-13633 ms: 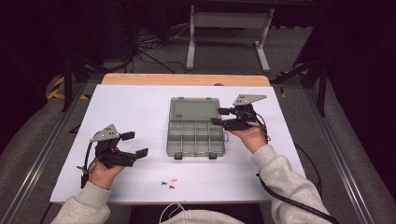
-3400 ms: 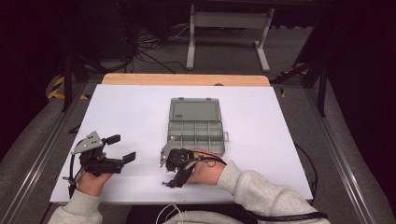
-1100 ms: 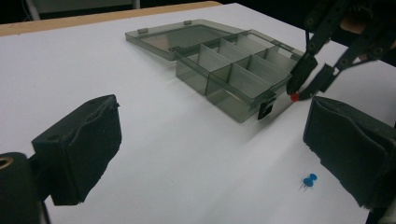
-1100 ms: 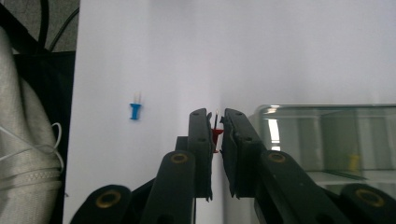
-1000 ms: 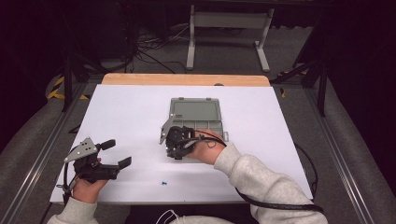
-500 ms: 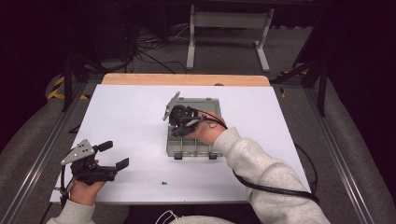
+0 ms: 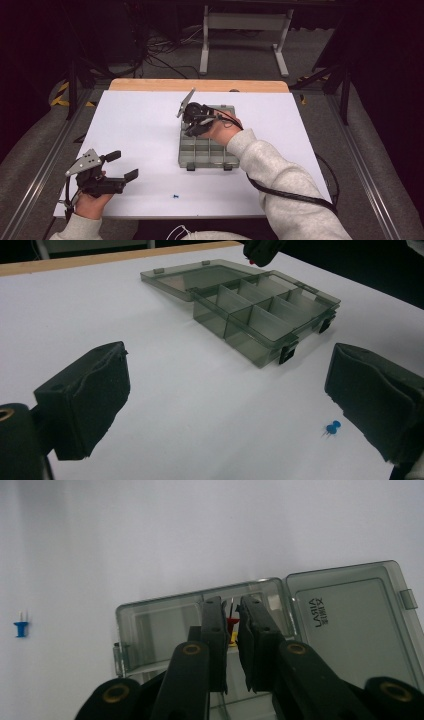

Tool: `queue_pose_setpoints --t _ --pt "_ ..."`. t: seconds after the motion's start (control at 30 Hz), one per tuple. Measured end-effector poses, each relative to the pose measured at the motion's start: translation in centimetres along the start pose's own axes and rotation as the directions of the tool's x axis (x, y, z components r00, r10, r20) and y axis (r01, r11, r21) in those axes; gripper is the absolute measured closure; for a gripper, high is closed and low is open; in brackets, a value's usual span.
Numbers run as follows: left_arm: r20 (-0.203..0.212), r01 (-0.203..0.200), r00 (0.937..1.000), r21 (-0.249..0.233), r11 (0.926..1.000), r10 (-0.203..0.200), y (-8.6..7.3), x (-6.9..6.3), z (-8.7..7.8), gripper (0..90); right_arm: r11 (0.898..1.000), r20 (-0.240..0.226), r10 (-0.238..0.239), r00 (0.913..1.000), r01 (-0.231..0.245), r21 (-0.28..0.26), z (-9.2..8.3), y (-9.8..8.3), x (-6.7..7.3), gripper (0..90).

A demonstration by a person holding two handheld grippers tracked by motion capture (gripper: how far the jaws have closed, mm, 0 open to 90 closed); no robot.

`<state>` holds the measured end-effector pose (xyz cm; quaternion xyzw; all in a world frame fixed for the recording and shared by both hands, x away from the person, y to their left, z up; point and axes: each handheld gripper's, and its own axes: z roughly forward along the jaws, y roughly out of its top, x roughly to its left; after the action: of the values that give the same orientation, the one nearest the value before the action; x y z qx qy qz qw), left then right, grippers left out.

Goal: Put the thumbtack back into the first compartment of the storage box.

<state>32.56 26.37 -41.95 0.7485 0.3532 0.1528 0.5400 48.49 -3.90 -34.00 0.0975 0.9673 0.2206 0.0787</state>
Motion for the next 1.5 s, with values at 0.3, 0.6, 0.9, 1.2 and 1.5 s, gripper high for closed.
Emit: queue_pose_setpoints --t 0.3,0.6,0.9,1.2,1.5 --pt "0.001 0.003 1.0 0.002 1.0 -0.003 -0.1 0.0 0.1 5.1 0.999 0.009 0.04 0.9991 -0.04 -0.009 0.2 -0.4 -1.9 81.6" --pt "0.002 0.004 1.0 0.005 1.0 -0.004 -0.1 0.1 0.2 5.1 0.997 0.028 0.075 0.9968 -0.075 -0.001 0.8 -0.6 -3.3 81.6" --pt "0.001 0.006 1.0 0.004 1.0 -0.006 -0.1 0.1 0.2 5.1 0.996 0.031 0.093 0.9952 -0.094 0.014 2.2 -0.7 -3.8 81.5" --pt "-0.001 0.005 1.0 0.003 1.0 -0.005 -0.1 0.1 0.2 5.1 0.995 0.013 0.096 0.9952 -0.097 0.033 3.4 -0.9 -3.5 81.5" --pt "0.003 0.005 1.0 0.006 1.0 -0.005 -0.1 0.2 0.1 5.1 0.994 -0.006 0.093 0.9956 -0.093 0.055 4.6 -1.1 -3.1 81.5"
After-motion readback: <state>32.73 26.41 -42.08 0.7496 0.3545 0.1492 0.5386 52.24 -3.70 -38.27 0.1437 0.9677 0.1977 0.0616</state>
